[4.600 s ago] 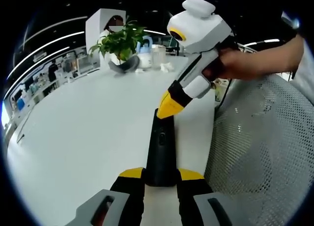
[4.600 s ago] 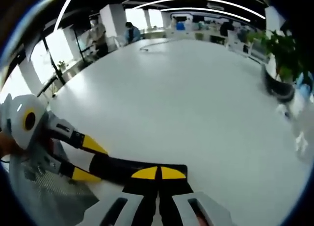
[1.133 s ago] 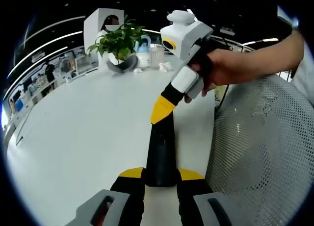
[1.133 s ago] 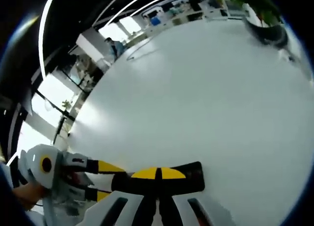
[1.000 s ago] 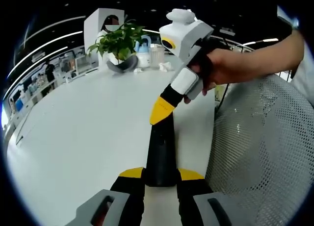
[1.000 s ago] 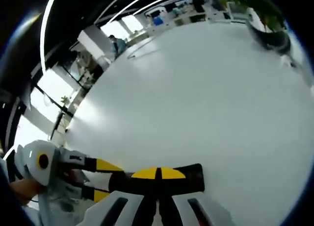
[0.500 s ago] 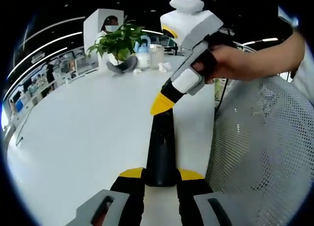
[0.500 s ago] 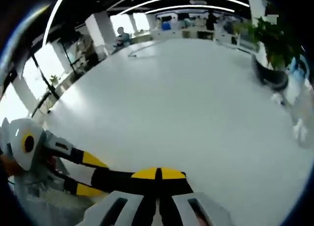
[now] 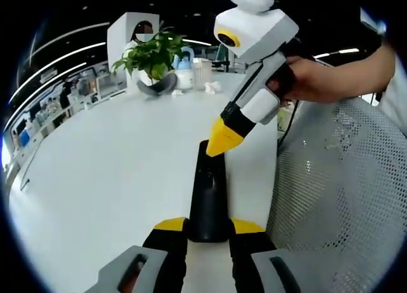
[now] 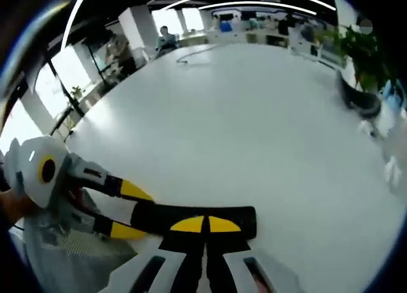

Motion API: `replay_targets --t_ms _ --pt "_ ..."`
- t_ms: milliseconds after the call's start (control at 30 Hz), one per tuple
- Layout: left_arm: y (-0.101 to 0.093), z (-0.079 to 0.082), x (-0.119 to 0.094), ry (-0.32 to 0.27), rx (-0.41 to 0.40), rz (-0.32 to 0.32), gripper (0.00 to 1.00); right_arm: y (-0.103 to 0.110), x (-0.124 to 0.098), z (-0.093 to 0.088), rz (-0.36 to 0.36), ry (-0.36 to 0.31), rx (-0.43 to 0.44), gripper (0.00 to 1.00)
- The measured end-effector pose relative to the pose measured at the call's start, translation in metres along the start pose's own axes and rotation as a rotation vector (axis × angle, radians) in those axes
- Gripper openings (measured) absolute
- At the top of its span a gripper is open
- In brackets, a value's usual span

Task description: Press the specified remote control buttons in sequence, fully releasing each button before pressing the next.

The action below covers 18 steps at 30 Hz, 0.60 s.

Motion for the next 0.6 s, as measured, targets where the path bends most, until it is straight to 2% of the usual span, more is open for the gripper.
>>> replay_targets --t_ms 100,200,333,533,600 --pt "-0.0011 0.0002 0.0003 0.000 -0.003 0.001 0.27 0.0019 0.0026 0.0012 0.005 -0.002 -0.006 0.00" --pt "-0.0015 0.0007 0.0008 -0.002 -0.003 0.002 0.27 0.0016 0.0063 -0.0032 -0.002 0.031 -0.014 0.00" --pt "-0.0012 0.0008 0.0009 -0.006 0.001 0.001 0.26 0.0021 0.0059 -0.0037 -0.001 0.038 -0.026 0.00" --pt "-0.0010 0.0008 0.0016 -0.007 0.005 0.001 0.25 0.0021 0.0065 -0.0034 -0.006 0.044 -0.061 0.00" --pt "-0.0010 0.0009 0.0016 -0.008 0.006 -0.001 0.25 0.0036 0.0069 -0.0034 -0.013 0.061 -0.100 0.00"
Point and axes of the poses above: the point that each gripper's makers call its tool centre point, and the gripper's own axes: x roughly forward along the fingers, y roughly to its left, z roughly out of its top, the point moved 4 cm from there along -x, roughly backward along the fingers, and after that the axes turned 12 degrees about z, right-handed, at the moved point
